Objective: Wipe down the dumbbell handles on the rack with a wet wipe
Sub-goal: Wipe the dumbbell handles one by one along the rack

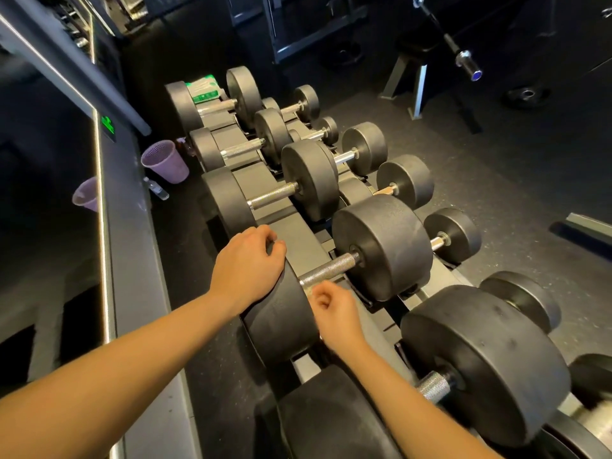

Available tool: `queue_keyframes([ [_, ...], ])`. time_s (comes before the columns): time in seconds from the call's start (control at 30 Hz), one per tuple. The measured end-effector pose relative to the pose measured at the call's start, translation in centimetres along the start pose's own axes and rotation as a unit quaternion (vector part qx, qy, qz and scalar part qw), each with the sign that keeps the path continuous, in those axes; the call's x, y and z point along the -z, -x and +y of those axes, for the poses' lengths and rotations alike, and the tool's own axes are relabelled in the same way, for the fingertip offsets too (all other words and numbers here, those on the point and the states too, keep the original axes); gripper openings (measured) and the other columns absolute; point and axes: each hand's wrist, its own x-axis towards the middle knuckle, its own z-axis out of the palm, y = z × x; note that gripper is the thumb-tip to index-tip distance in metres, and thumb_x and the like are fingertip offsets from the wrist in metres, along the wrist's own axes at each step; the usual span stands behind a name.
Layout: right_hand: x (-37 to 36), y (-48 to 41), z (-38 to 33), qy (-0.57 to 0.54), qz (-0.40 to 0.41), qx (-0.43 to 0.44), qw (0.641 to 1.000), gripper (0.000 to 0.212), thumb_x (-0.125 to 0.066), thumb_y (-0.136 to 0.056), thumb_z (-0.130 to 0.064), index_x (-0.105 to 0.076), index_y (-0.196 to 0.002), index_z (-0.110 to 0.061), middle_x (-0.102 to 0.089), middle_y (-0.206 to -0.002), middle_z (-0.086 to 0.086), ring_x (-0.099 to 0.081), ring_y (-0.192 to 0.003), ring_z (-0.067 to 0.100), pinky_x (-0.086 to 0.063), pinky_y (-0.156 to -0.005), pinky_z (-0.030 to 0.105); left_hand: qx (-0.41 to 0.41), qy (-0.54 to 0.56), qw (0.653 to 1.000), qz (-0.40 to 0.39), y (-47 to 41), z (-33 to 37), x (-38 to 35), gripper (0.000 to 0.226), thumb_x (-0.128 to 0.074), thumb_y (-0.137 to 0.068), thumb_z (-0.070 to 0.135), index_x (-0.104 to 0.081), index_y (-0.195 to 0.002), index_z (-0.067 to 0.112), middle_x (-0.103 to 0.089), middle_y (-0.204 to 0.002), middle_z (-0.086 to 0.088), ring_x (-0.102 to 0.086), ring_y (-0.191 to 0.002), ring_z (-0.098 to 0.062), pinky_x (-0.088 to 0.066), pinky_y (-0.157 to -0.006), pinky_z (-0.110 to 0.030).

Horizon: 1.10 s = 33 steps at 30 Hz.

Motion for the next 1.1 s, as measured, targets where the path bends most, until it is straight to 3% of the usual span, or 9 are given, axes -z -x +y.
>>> queue_keyframes([
  [0.13,1.0,-0.9,-1.2,0.189,-0.026,0.077,0.979,0.027,-0.062,-0.092,-0.020,-0.051,-0.067,-0.023,-0.053,-0.059,-0.007,-0.047,-0.054,0.007,-0.047,-0.058,0.028,0.005,0.000,1.000,0.000,0.0,0.1,-0.1,0.023,-0.047,-0.102,0.039,-0.065,-0.106,0.026,-0.063,-0.096,0.010,-0.059,-0.087,-0.008,-0.051,-0.078,-0.030],
  [0.3,3.2,-3.5,-3.8,0.253,0.066,0.147,0.954,0.014,-0.063,-0.097,-0.034,-0.064,-0.091,-0.021,-0.064,-0.079,-0.007,-0.061,-0.071,0.008,-0.055,-0.068,0.030,0.006,0.006,1.000,-0.002,0.0,0.1,-0.1,0.022,-0.048,-0.102,0.038,-0.065,-0.105,0.025,-0.063,-0.095,0.010,-0.059,-0.086,-0.009,-0.049,-0.077,-0.029],
  [0.47,2.3,-6.5,-7.6,0.649,-0.082,0.236,0.719,0.026,-0.069,-0.092,-0.030,-0.064,-0.113,-0.015,-0.063,-0.109,0.007,-0.057,-0.107,0.026,-0.043,-0.099,0.041,0.007,0.005,1.000,0.004,0.1,0.1,-0.1,0.023,-0.048,-0.102,0.039,-0.065,-0.105,0.025,-0.064,-0.096,0.009,-0.060,-0.086,-0.009,-0.053,-0.079,-0.030],
  [0.5,1.6,-6.8,-8.2,0.645,-0.139,0.210,0.721,0.023,-0.066,-0.094,-0.028,-0.062,-0.112,-0.015,-0.064,-0.105,0.007,-0.059,-0.105,0.027,-0.043,-0.100,0.041,0.007,-0.001,1.000,0.007,0.1,0.2,-0.1,0.023,-0.048,-0.102,0.040,-0.065,-0.104,0.025,-0.064,-0.095,0.009,-0.060,-0.085,-0.009,-0.053,-0.079,-0.030],
  [0.6,-0.2,-8.2,-9.0,0.461,-0.339,0.071,0.817,0.008,-0.057,-0.099,-0.017,-0.059,-0.100,-0.010,-0.064,-0.092,0.007,-0.061,-0.092,0.026,-0.050,-0.086,0.038,0.007,-0.010,1.000,0.010,0.1,0.4,-0.1,0.021,-0.048,-0.102,0.040,-0.063,-0.104,0.025,-0.063,-0.094,0.008,-0.058,-0.084,-0.010,-0.052,-0.078,-0.031],
  [0.7,0.1,-9.7,-9.8,0.424,-0.418,0.016,0.803,0.020,-0.050,-0.102,-0.016,-0.064,-0.093,-0.006,-0.066,-0.090,0.010,-0.060,-0.083,0.021,-0.048,-0.079,0.032,0.009,-0.004,1.000,0.005,0.2,0.4,-0.2,0.021,-0.049,-0.102,0.039,-0.063,-0.105,0.024,-0.063,-0.095,0.007,-0.058,-0.085,-0.010,-0.052,-0.079,-0.032],
  [0.87,2.0,-11.0,-9.5,0.559,-0.317,0.057,0.764,0.019,-0.054,-0.100,-0.024,-0.064,-0.098,-0.008,-0.066,-0.096,0.011,-0.062,-0.089,0.028,-0.049,-0.080,0.037,0.007,0.006,1.000,0.001,0.2,0.2,0.1,0.021,-0.049,-0.103,0.038,-0.064,-0.105,0.023,-0.064,-0.095,0.007,-0.059,-0.086,-0.010,-0.050,-0.079,-0.029],
  [1.03,1.3,-7.7,-7.8,0.413,-0.300,0.135,0.850,0.019,-0.054,-0.100,-0.022,-0.062,-0.083,-0.017,-0.064,-0.079,0.004,-0.059,-0.075,0.018,-0.051,-0.076,0.039,0.006,0.004,1.000,0.009,0.3,0.3,0.1,0.020,-0.050,-0.103,0.037,-0.064,-0.105,0.023,-0.063,-0.096,0.007,-0.058,-0.086,-0.010,-0.047,-0.078,-0.027],
  [1.1,1.6,-6.3,-7.1,0.386,-0.279,0.191,0.858,0.020,-0.055,-0.101,-0.024,-0.061,-0.081,-0.023,-0.064,-0.079,-0.002,-0.059,-0.079,0.016,-0.050,-0.091,0.037,0.002,0.002,1.000,0.006,0.4,0.4,0.0,0.020,-0.049,-0.103,0.036,-0.064,-0.105,0.023,-0.063,-0.096,0.007,-0.058,-0.086,-0.011,-0.045,-0.077,-0.027],
])
